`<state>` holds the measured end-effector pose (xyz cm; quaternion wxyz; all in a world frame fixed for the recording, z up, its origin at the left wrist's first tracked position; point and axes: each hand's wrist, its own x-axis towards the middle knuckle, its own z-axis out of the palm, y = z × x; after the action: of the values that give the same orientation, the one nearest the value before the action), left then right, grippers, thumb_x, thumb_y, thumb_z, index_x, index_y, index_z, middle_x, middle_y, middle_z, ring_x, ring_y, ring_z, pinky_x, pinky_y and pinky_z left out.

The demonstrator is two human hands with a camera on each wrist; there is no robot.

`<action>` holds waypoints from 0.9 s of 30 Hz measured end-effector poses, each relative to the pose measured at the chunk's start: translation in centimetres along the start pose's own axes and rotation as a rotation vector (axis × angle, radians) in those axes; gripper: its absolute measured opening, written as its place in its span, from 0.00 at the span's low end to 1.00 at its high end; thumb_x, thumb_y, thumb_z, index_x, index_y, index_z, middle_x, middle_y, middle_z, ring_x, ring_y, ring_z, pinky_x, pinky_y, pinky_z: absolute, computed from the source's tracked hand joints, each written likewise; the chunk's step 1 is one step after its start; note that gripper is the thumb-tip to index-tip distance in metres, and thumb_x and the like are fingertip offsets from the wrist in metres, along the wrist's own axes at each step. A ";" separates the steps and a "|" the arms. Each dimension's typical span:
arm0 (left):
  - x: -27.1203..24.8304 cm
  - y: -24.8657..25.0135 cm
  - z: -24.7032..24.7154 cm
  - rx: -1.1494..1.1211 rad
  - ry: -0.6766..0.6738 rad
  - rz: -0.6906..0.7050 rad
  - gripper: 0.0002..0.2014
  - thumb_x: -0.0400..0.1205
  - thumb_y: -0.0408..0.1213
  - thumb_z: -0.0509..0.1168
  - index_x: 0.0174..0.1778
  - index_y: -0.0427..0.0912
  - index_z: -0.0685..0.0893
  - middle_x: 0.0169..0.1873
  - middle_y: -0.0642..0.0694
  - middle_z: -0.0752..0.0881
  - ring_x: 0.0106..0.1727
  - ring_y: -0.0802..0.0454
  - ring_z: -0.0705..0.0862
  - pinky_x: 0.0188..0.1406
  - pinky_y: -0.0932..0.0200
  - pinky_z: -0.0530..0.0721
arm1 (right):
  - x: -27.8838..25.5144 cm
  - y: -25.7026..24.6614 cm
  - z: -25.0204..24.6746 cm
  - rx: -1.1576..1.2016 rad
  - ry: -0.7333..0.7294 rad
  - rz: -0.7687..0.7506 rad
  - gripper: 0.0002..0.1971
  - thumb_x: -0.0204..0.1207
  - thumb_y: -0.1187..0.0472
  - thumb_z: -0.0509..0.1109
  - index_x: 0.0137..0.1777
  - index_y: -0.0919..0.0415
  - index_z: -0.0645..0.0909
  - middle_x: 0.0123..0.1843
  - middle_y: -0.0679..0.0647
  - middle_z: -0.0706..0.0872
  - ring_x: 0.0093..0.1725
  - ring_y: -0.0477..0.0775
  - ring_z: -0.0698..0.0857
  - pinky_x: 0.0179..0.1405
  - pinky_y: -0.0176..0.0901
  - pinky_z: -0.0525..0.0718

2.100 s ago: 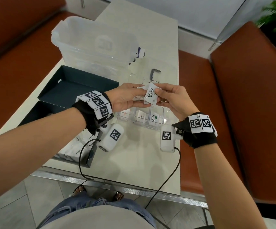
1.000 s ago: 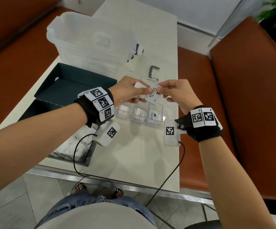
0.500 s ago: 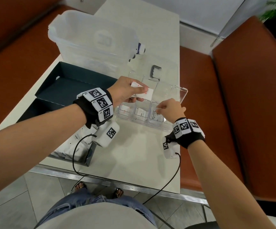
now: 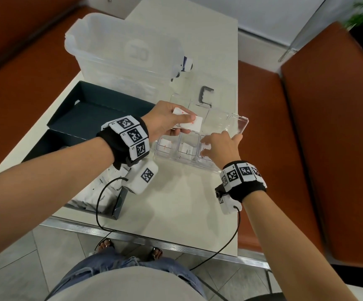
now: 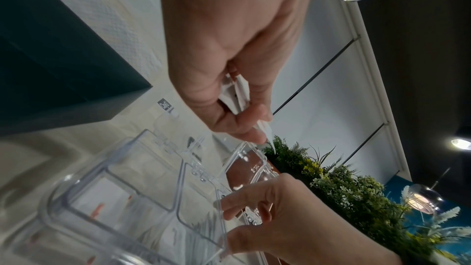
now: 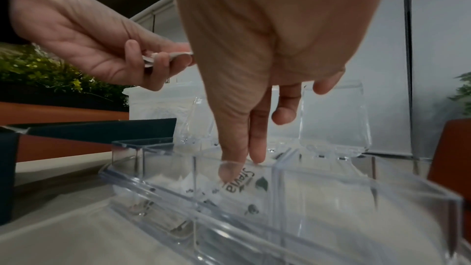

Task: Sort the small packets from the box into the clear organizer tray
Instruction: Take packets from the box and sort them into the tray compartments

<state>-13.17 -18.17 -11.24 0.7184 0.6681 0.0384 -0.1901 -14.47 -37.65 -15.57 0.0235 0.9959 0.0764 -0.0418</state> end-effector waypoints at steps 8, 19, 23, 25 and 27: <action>0.0 0.2 0.3 -0.003 0.000 -0.015 0.04 0.77 0.36 0.75 0.47 0.43 0.92 0.43 0.43 0.92 0.36 0.52 0.91 0.24 0.67 0.81 | 0.4 -0.7 0.5 0.093 -0.102 0.086 0.09 0.75 0.51 0.73 0.54 0.47 0.88 0.52 0.47 0.87 0.60 0.57 0.76 0.62 0.61 0.59; -0.6 1.1 0.7 -0.102 -0.001 -0.098 0.12 0.76 0.37 0.76 0.53 0.38 0.88 0.46 0.43 0.90 0.37 0.51 0.91 0.24 0.68 0.81 | 0.2 0.3 0.3 0.300 -0.073 0.114 0.11 0.71 0.48 0.77 0.53 0.46 0.88 0.47 0.41 0.83 0.52 0.50 0.77 0.50 0.53 0.55; -0.8 1.5 1.2 -0.187 -0.015 -0.178 0.14 0.79 0.41 0.73 0.56 0.36 0.84 0.48 0.40 0.89 0.38 0.50 0.91 0.27 0.68 0.84 | -0.2 0.5 -0.5 0.344 -0.068 0.118 0.10 0.72 0.50 0.76 0.54 0.46 0.88 0.46 0.42 0.84 0.53 0.50 0.78 0.49 0.52 0.57; -0.8 1.6 1.4 -0.227 -0.022 -0.226 0.17 0.83 0.42 0.69 0.61 0.33 0.82 0.52 0.34 0.88 0.42 0.48 0.90 0.31 0.65 0.87 | -0.3 0.7 -1.3 0.381 -0.012 0.124 0.08 0.76 0.50 0.73 0.54 0.46 0.88 0.49 0.43 0.87 0.53 0.49 0.79 0.50 0.51 0.58; -0.8 1.7 1.4 -0.301 -0.041 -0.253 0.14 0.86 0.38 0.64 0.60 0.30 0.80 0.54 0.30 0.87 0.44 0.45 0.90 0.38 0.61 0.90 | -0.5 0.8 -2.5 0.503 0.093 0.137 0.09 0.80 0.51 0.68 0.54 0.49 0.88 0.50 0.44 0.89 0.51 0.48 0.81 0.57 0.51 0.68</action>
<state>-13.59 -19.25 -9.21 0.7813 0.5388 0.1352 -0.2845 -14.59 -38.40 -13.06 -0.2258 0.9741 -0.0032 -0.0118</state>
